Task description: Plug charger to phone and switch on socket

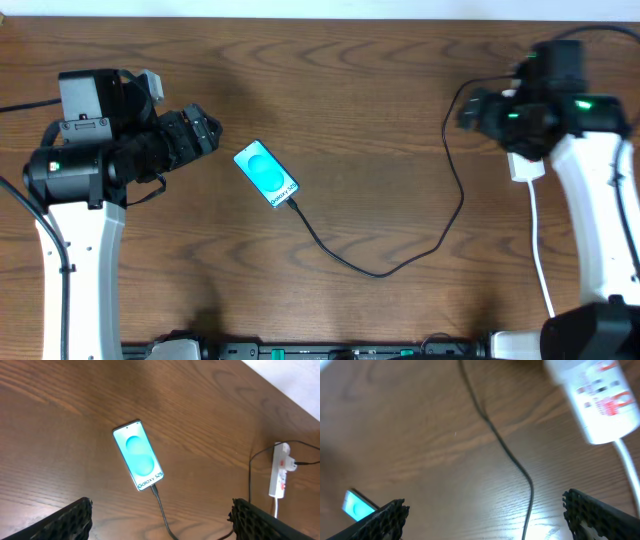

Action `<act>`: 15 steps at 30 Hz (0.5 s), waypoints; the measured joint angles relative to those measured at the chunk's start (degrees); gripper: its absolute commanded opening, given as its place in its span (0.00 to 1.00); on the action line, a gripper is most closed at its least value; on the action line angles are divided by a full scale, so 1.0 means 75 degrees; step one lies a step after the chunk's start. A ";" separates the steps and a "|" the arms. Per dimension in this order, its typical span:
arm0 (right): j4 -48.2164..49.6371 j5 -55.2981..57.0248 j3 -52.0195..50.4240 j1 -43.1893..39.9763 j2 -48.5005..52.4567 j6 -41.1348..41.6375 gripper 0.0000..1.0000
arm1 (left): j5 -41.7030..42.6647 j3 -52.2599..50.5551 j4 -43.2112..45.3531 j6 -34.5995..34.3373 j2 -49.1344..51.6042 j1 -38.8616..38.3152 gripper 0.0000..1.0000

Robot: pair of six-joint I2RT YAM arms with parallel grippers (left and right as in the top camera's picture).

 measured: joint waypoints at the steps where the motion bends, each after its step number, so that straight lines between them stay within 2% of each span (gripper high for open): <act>1: 0.0032 -0.0064 0.0000 -0.0251 -0.0076 -0.0055 0.99 | -0.0020 0.0000 -0.0029 0.0000 0.0006 0.0000 0.89; 4: 0.0227 -0.0423 0.0003 -0.1160 -0.0160 -0.0309 0.99 | -0.0047 0.0000 -0.0038 0.0000 0.0006 0.0000 0.89; 11: 0.1110 -0.2401 0.0050 -0.3334 0.0006 -0.1040 0.99 | -0.0058 0.0000 -0.0035 0.0000 0.0006 0.0000 0.90; 15: 0.0551 -0.3587 0.0889 -0.3899 0.0912 -0.1722 0.99 | -0.0082 0.0000 -0.0035 0.0003 0.0006 0.0000 0.89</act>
